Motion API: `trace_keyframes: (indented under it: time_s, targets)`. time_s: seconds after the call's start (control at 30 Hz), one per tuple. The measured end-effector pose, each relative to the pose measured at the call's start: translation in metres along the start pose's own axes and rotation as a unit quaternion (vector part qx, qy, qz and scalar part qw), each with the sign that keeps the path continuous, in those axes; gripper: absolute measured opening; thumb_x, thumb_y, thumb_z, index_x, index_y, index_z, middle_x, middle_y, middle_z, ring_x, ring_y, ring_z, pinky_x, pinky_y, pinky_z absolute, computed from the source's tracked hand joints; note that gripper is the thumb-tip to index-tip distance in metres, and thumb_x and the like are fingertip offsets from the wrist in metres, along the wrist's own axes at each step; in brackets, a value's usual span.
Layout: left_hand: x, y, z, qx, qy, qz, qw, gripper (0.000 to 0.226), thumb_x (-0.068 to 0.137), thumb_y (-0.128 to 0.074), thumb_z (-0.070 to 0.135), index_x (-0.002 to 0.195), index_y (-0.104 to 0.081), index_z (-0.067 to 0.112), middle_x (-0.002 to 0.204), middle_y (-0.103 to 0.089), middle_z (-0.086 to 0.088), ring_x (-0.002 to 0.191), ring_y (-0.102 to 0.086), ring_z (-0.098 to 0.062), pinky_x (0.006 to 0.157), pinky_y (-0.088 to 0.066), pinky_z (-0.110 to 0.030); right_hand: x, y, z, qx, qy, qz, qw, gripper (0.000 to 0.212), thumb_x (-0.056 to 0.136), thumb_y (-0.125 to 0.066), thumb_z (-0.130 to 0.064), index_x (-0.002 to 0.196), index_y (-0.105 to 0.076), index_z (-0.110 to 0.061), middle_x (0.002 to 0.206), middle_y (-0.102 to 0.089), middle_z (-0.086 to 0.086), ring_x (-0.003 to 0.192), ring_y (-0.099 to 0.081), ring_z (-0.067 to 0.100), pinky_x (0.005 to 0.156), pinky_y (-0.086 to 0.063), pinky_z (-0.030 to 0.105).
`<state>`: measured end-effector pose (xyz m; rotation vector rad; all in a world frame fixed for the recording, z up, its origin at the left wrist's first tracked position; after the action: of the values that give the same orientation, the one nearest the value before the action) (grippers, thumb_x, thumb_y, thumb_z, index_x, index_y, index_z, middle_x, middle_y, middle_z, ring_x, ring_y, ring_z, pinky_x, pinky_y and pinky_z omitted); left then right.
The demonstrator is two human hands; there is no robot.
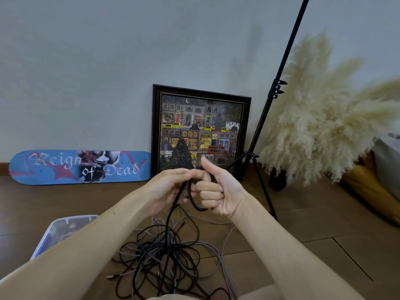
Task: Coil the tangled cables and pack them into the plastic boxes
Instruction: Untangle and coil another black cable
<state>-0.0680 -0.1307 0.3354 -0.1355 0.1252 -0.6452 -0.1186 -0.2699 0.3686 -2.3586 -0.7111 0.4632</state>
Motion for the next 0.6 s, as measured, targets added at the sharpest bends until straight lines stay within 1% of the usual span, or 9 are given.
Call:
trace_keyframes:
  time_s: [0.07, 0.13, 0.17, 0.23, 0.3, 0.33, 0.4, 0.5, 0.6]
  targets:
    - [0.001, -0.001, -0.001, -0.022, 0.003, 0.001, 1.0, 0.04, 0.084, -0.057, 0.03, 0.119, -0.063, 0.011, 0.105, -0.058, -0.019, 0.089, -0.058, -0.025, 0.074, -0.044, -0.034, 0.001, -0.001, 0.001, 0.018, 0.025, 0.026, 0.999, 0.063, 0.097, -0.031, -0.049, 0.076, -0.072, -0.005, 0.029, -0.029, -0.007, 0.03, -0.007, 0.005, 0.028, -0.015, 0.012]
    - [0.003, -0.003, -0.002, -0.043, -0.004, 0.008, 0.999, 0.029, 0.093, -0.05, 0.023, 0.115, -0.064, 0.01, 0.105, -0.058, -0.021, 0.091, -0.057, -0.028, 0.077, -0.046, -0.036, 0.002, -0.002, 0.0, 0.04, 0.056, 0.041, 0.997, 0.068, 0.099, -0.026, -0.049, 0.076, -0.072, -0.004, 0.029, -0.029, -0.007, 0.029, -0.007, 0.004, 0.026, -0.016, 0.013]
    - [0.004, -0.004, -0.003, -0.05, -0.008, 0.011, 0.999, 0.027, 0.097, -0.045, 0.019, 0.113, -0.064, 0.01, 0.102, -0.06, -0.021, 0.088, -0.058, -0.027, 0.075, -0.049, -0.034, 0.002, -0.002, 0.0, 0.047, 0.074, 0.044, 0.995, 0.066, 0.099, -0.028, -0.048, 0.081, -0.073, -0.003, 0.029, -0.028, -0.007, 0.027, -0.009, 0.004, 0.025, -0.017, 0.013]
    - [0.002, -0.006, -0.007, -0.042, 0.001, 0.012, 0.999, 0.027, 0.1, -0.04, 0.015, 0.114, -0.063, 0.009, 0.089, -0.064, -0.015, 0.076, -0.061, -0.022, 0.068, -0.051, -0.03, 0.001, -0.003, -0.002, 0.058, 0.119, 0.051, 0.99, 0.056, 0.096, -0.034, -0.045, 0.104, -0.071, -0.004, 0.031, -0.028, -0.007, 0.026, -0.012, 0.003, 0.026, -0.018, 0.015]
    - [0.001, -0.006, -0.012, 0.031, 0.025, -0.003, 0.999, 0.027, 0.102, -0.037, 0.015, 0.116, -0.06, 0.01, 0.077, -0.066, -0.01, 0.067, -0.062, -0.018, 0.066, -0.047, -0.029, 0.0, -0.005, -0.005, 0.07, 0.176, 0.08, 0.979, 0.049, 0.091, -0.043, -0.042, 0.127, -0.059, -0.012, 0.034, -0.026, -0.008, 0.027, -0.017, 0.003, 0.03, -0.015, 0.016]
    - [0.0, -0.006, -0.015, 0.088, 0.037, -0.017, 0.995, 0.026, 0.102, -0.036, 0.015, 0.115, -0.058, 0.012, 0.076, -0.067, -0.009, 0.066, -0.063, -0.017, 0.065, -0.046, -0.028, -0.001, -0.006, -0.007, 0.077, 0.2, 0.099, 0.972, 0.051, 0.088, -0.048, -0.039, 0.133, -0.055, -0.018, 0.036, -0.024, -0.008, 0.028, -0.019, 0.003, 0.032, -0.014, 0.016]
    - [-0.002, -0.006, -0.02, 0.18, 0.062, -0.044, 0.981, 0.022, 0.102, -0.037, 0.015, 0.114, -0.056, 0.016, 0.078, -0.066, -0.006, 0.066, -0.063, -0.013, 0.063, -0.045, -0.023, -0.002, -0.007, -0.011, 0.092, 0.229, 0.127, 0.961, 0.055, 0.083, -0.054, -0.033, 0.138, -0.05, -0.027, 0.04, -0.022, -0.007, 0.03, -0.019, 0.004, 0.035, -0.013, 0.017]
    - [-0.003, -0.006, -0.026, 0.241, 0.077, -0.065, 0.965, 0.018, 0.099, -0.044, 0.012, 0.111, -0.057, 0.012, 0.081, -0.061, -0.002, 0.069, -0.06, -0.009, 0.066, -0.046, -0.021, 0.001, -0.002, -0.013, 0.114, 0.246, 0.148, 0.951, 0.048, 0.095, -0.049, -0.031, 0.142, -0.043, -0.036, 0.044, -0.023, -0.006, 0.033, -0.02, 0.005, 0.035, -0.017, 0.018]
    - [-0.007, -0.007, -0.025, 0.296, 0.067, -0.055, 0.951, 0.017, 0.099, -0.047, 0.017, 0.09, -0.059, 0.011, 0.079, -0.063, -0.002, 0.062, -0.058, -0.003, 0.059, -0.044, -0.016, 0.006, 0.001, -0.013, 0.108, 0.267, 0.165, 0.943, 0.043, 0.101, -0.04, -0.036, 0.142, -0.035, -0.047, 0.046, -0.024, -0.006, 0.035, -0.022, 0.006, 0.035, -0.021, 0.018]
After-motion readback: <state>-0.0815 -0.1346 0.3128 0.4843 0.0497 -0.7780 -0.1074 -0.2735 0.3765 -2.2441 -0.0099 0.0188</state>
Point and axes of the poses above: each hand's wrist, its own x-axis towards the middle knuckle, its own y-axis out of the back of the hand, z = x × y, the point moved 1 cm from there along x, towards the middle knuckle
